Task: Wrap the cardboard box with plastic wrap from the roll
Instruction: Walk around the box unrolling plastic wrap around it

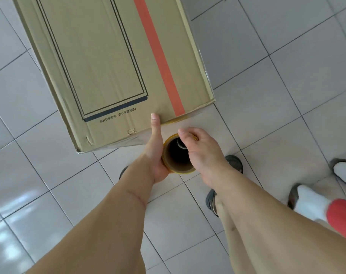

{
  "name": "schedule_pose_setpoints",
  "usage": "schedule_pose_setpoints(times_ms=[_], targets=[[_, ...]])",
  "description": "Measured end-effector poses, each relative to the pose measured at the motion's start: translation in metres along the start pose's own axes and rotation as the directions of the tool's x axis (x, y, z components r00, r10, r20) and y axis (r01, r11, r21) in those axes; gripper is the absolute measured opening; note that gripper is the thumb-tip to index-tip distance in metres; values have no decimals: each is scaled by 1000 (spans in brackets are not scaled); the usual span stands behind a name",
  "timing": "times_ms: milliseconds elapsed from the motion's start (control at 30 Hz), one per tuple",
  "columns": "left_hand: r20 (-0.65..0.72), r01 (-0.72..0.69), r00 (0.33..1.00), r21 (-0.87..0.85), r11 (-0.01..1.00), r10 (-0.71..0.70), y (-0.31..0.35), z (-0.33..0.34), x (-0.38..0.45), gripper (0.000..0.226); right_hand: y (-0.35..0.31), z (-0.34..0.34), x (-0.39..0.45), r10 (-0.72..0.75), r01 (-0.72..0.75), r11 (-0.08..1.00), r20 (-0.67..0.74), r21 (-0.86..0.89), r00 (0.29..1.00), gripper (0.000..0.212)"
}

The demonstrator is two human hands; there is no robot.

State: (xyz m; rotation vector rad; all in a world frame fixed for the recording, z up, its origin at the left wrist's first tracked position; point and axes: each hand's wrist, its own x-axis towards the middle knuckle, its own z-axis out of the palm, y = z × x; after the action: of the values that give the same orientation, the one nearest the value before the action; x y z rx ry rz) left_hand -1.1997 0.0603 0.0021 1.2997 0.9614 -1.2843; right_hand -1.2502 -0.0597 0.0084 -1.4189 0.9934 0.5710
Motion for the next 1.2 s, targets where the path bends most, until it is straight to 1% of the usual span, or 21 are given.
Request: schedule_pose_setpoints(times_ms=[67, 133, 167, 200, 233, 300, 333, 400, 500, 567, 633, 667, 700, 733, 800, 833, 900, 967, 1000, 1100, 1200], targets=[[-42, -2, 999, 2, 1000, 3, 0, 9, -1, 138, 1, -8, 2, 12, -11, 1000, 34, -23, 999, 55], [-144, -66, 987, -5, 998, 65, -2, 14, 9, 156, 6, -15, 2, 49, -46, 998, 94, -32, 994, 70], [-167, -84, 983, -8, 996, 81, -2, 16, 11, 156, 9, -17, 2, 67, -64, 998, 121, -28, 990, 81], [-164, -90, 983, -27, 996, 84, -1, 20, 8, 148, 11, -20, 2, 78, -78, 997, 143, -11, 987, 87], [-146, -92, 986, -48, 995, 84, 1, 24, 3, 137, 11, -22, 3, 77, -78, 997, 157, 2, 985, 85], [-85, -76, 994, -77, 994, 70, -2, 27, 0, 123, 6, -28, 7, 50, -52, 999, 149, 8, 987, 67], [-54, -63, 997, -89, 994, 59, -7, 30, 1, 122, 3, -32, 9, 34, -33, 999, 139, -9, 990, 57], [-42, -48, 998, -104, 993, 44, -13, 38, 2, 125, -1, -39, 12, -9, 18, 997, 125, -71, 992, 52], [-161, -85, 985, -97, 992, 69, -14, 50, 5, 130, -2, -46, 16, -29, 38, 996, 104, -86, 994, 54], [-245, -124, 964, -88, 988, 99, -12, 54, 9, 121, -2, -51, 17, -14, 23, 997, 120, -76, 993, 57], [-199, -128, 975, -130, 983, 100, -8, 57, 10, 107, -4, -56, 19, -1, 7, 999, 154, -41, 988, 45], [-164, -122, 982, -147, 982, 97, -6, 59, 9, 106, -5, -59, 21, 2, 4, 999, 163, -33, 987, 35], [-128, -113, 987, -162, 980, 93, -4, 61, 9, 108, -6, -61, 22, -2, 7, 999, 161, -33, 987, 30], [-90, -97, 992, -174, 980, 83, -3, 63, 9, 112, -5, -64, 24, -5, 12, 999, 152, -45, 988, 31], [-20, -51, 999, -200, 979, 48, -3, 66, 9, 121, -5, -70, 24, -12, 24, 995, 116, -96, 993, 44], [-13, -36, 999, -195, 980, 34, -2, 69, 8, 123, -6, -71, 24, -25, 37, 993, 102, -116, 994, 50], [-70, -53, 997, -144, 988, 43, 0, 78, 7, 113, -9, -75, 24, -19, 30, 992, 87, -124, 996, 60], [-174, -98, 981, -63, 993, 85, 4, 85, 11, 89, -14, -80, 27, 6, 2, 996, 97, -85, 995, 68], [-190, -117, 976, -47, 992, 106, 8, 87, 10, 84, -16, -82, 28, 15, -8, 998, 119, -63, 993, 69], [-113, -108, 989, -84, 991, 98, 20, 88, 11, 95, -17, -89, 30, 4, 11, 996, 171, -87, 985, 58], [-58, -66, 997, -133, 989, 59, 23, 91, 10, 105, -18, -98, 30, -14, 33, 989, 131, -142, 991, 56]])
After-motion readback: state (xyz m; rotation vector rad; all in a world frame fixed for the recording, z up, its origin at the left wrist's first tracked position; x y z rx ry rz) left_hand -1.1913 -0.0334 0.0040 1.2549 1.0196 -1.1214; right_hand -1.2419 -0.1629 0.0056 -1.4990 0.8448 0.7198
